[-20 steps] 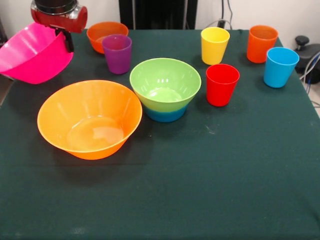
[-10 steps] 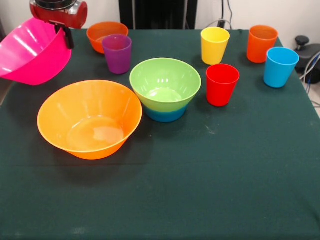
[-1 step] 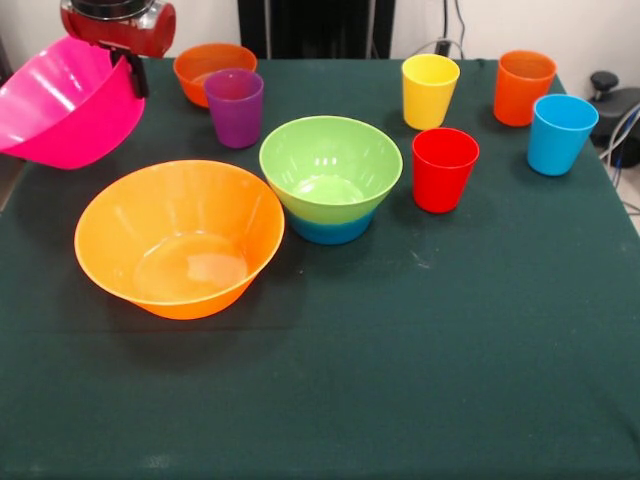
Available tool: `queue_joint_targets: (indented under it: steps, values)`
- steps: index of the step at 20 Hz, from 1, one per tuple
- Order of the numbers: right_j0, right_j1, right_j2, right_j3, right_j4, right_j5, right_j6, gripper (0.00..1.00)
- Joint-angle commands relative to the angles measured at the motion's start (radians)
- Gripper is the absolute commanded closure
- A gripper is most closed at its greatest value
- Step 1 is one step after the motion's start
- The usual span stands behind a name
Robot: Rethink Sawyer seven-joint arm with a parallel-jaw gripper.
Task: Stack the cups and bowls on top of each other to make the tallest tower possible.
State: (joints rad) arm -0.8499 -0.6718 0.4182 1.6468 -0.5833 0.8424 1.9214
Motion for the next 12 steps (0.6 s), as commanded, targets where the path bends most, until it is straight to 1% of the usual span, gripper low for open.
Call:
queue_joint_targets:
  steps: [1,12]
  values:
    - [0.052,-0.009,0.036,-0.004,0.022,0.075,-0.095,1.00]
    - [0.055,-0.039,0.030,0.028,0.042,0.084,-0.087,1.00]
